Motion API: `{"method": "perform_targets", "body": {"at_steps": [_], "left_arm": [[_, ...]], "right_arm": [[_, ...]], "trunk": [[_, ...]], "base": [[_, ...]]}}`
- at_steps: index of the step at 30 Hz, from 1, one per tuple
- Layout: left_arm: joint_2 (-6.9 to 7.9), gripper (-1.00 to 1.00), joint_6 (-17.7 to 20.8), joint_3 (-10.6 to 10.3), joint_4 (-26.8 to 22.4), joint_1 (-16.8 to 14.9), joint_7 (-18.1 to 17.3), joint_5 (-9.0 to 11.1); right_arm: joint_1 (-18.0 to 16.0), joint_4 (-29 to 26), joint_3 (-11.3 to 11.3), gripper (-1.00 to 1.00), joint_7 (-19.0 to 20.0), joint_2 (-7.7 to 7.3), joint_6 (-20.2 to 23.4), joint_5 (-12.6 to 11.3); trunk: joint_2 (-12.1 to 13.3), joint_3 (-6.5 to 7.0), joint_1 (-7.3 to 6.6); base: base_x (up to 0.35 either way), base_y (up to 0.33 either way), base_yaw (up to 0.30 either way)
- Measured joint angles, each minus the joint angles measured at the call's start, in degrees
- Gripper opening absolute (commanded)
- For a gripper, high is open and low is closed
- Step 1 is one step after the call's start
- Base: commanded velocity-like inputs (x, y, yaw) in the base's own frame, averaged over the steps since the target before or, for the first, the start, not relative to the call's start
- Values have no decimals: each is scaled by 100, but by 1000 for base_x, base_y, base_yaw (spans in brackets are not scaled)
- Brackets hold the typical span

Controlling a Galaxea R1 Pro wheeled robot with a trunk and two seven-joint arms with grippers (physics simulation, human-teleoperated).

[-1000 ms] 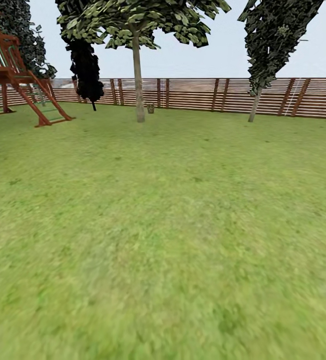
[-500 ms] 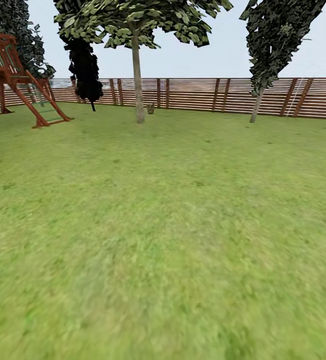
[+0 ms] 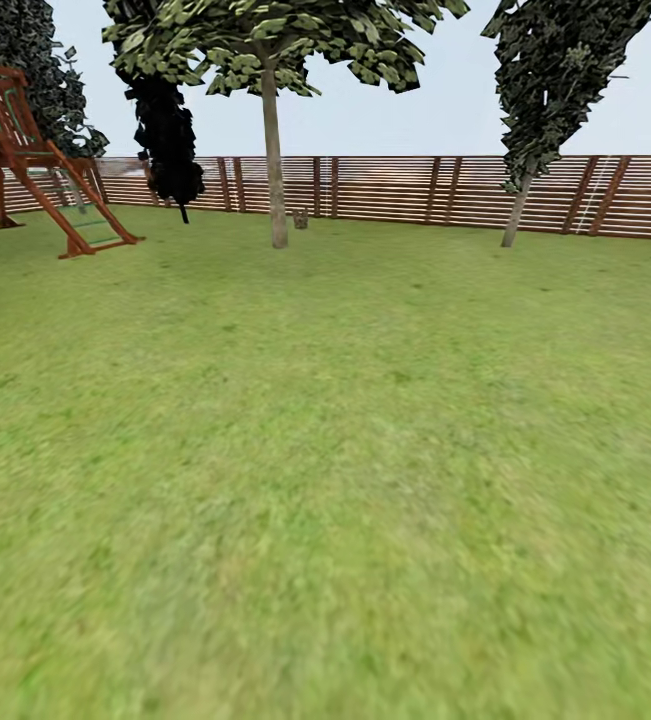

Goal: Take the three Easter eggs out of the wicker basket on the lawn in the garden, then place them on the lawn next to a single tree (choose any tree) so that all three eggs are next to the same tree and none are left in the basket.

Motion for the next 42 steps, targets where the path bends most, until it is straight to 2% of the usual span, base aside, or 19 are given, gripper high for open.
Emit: {"method": "perform_targets", "body": {"at_steps": [36, 42], "left_arm": [[8, 100, 0, 10, 0, 0, 0, 0], [8, 100, 0, 78, 0, 0, 0, 0]], "right_arm": [[-9, -36, -6, 100, 56, 42, -6, -22], [-9, -31, -6, 100, 56, 34, -6, -7]], "trunk": [[0, 0, 0], [0, 0, 0]], "base": [[336, 0, 0], [336, 0, 0]]}}
